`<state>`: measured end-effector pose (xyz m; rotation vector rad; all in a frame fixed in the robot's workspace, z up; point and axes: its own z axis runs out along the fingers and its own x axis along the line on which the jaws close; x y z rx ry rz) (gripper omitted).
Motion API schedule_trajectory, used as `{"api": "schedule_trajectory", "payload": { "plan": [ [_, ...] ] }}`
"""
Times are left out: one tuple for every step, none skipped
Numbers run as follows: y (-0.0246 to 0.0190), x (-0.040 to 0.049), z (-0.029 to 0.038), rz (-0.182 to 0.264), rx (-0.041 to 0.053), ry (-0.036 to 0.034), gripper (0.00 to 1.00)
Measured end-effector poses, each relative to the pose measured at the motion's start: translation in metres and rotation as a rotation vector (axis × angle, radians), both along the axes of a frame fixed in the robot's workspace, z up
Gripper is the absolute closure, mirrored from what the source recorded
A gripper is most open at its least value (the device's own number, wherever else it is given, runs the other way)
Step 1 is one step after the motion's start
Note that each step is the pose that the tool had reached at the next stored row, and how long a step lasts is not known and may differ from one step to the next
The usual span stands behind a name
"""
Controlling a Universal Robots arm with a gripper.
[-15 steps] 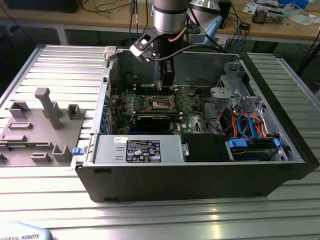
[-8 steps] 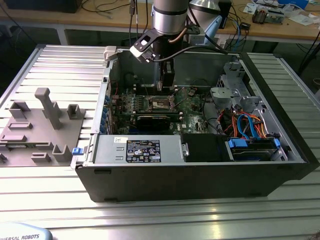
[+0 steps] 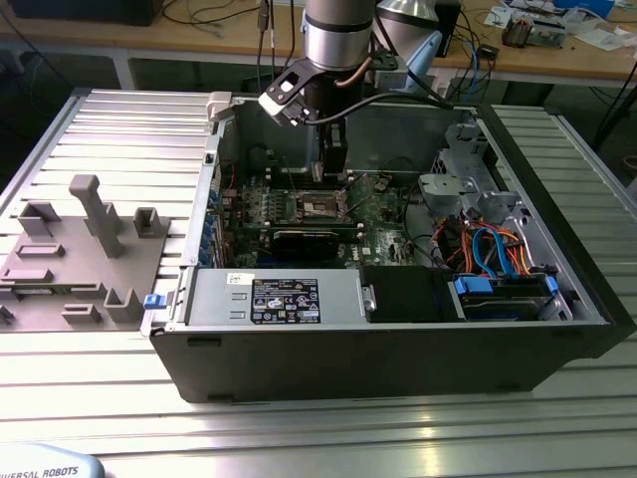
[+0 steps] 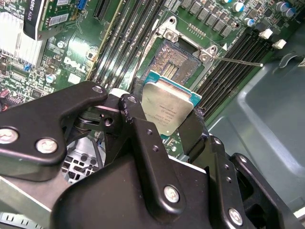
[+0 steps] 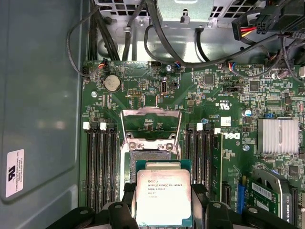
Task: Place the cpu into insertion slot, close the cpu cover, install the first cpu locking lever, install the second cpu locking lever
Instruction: 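Place the cpu into insertion slot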
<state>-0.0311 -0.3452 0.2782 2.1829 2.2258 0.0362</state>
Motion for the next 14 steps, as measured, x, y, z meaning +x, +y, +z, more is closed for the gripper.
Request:
{"api": "schedule_trajectory", "payload": {
  "plan": [
    [0.0000,0.0000,-0.0002,0.000,0.0000,0.0000,0.46],
    [0.0000,0.0000,-0.0003,0.000,0.0000,0.0000,0.46],
    [0.0000,0.0000,-0.0005,0.000,-0.0001,0.0000,0.46],
    [0.0000,0.0000,-0.0006,0.000,0.0000,0.0000,0.46],
    [0.0000,0.0000,-0.0008,0.000,0.0000,0.0000,0.46],
    [0.0000,0.0000,-0.0009,0.000,-0.0001,0.0000,0.46],
    [0.0000,0.0000,-0.0011,0.000,-0.0001,0.0000,0.46],
    [0.0000,0.0000,-0.0013,0.000,-0.0001,0.0000,0.46],
    [0.0000,0.0000,-0.0015,0.000,-0.0001,0.0000,0.46],
    [0.0000,0.0000,-0.0016,0.000,0.0000,0.0000,0.46],
    [0.0000,0.0000,-0.0020,0.000,-0.0001,0.0000,0.46],
    [0.0000,0.0000,-0.0025,0.000,-0.0001,0.0000,0.46],
    [0.0000,0.0000,-0.0027,0.000,-0.0001,0.0001,0.46],
    [0.0000,0.0000,-0.0028,0.000,-0.0001,0.0001,0.46]
  ]
}}
